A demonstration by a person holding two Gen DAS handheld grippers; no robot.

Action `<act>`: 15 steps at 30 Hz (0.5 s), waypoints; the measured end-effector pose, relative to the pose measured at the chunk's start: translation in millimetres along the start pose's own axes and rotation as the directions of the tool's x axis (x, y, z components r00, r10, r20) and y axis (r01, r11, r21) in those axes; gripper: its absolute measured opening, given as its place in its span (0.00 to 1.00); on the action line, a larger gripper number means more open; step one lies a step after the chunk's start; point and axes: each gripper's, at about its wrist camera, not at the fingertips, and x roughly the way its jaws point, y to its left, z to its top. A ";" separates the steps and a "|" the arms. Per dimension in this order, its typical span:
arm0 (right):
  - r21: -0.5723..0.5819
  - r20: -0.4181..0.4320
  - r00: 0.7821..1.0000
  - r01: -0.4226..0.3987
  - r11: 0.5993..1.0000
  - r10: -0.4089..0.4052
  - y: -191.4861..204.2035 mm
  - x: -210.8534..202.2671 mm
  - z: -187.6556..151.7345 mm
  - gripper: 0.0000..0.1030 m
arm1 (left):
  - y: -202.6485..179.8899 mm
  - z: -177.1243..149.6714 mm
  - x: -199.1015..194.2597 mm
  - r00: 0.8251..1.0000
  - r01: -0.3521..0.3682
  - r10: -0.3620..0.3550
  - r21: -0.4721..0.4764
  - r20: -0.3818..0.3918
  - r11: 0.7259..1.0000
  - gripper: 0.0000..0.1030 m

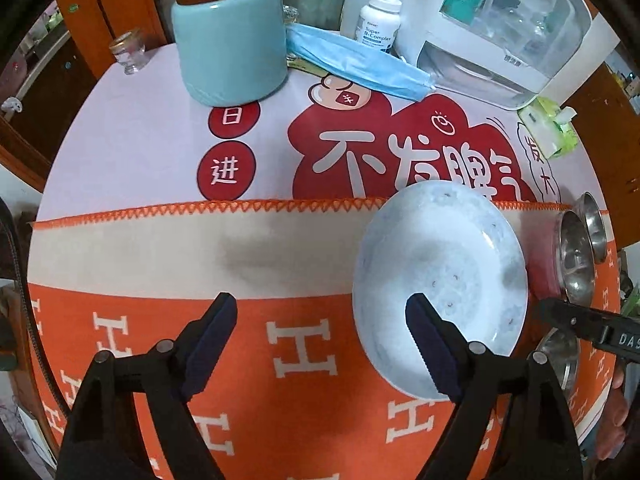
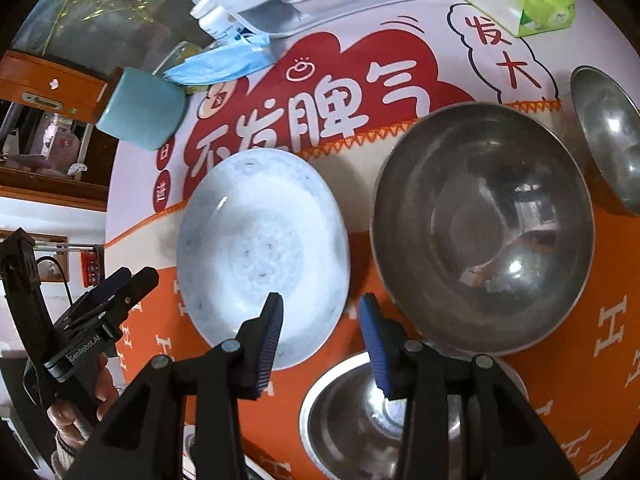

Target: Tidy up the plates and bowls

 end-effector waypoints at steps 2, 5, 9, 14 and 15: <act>0.001 -0.007 1.000 0.007 1.000 -0.007 -1.5 4.4 2.1 0.34 | -1.1 3.0 5.0 1.000 0.013 -0.013 0.000 -0.008 1.000 0.74; 0.005 -0.021 1.000 0.014 1.000 -0.014 -3.8 11.7 4.8 0.30 | -3.0 6.8 15.3 0.998 0.032 -0.032 0.001 -0.045 0.999 0.60; -0.005 -0.025 1.000 0.018 1.000 -0.018 -2.1 15.9 7.3 0.22 | -4.3 10.3 29.5 0.995 0.049 -0.049 -0.006 -0.090 0.999 0.52; 0.002 -0.049 0.998 0.051 0.999 -0.050 0.5 19.8 6.4 0.22 | -3.9 12.5 39.1 0.991 0.072 -0.074 -0.025 -0.113 0.997 0.46; 0.011 -0.053 0.997 0.060 0.998 -0.059 -0.8 20.9 4.6 0.22 | -4.5 12.8 40.6 0.990 0.074 -0.077 -0.025 -0.116 0.997 0.46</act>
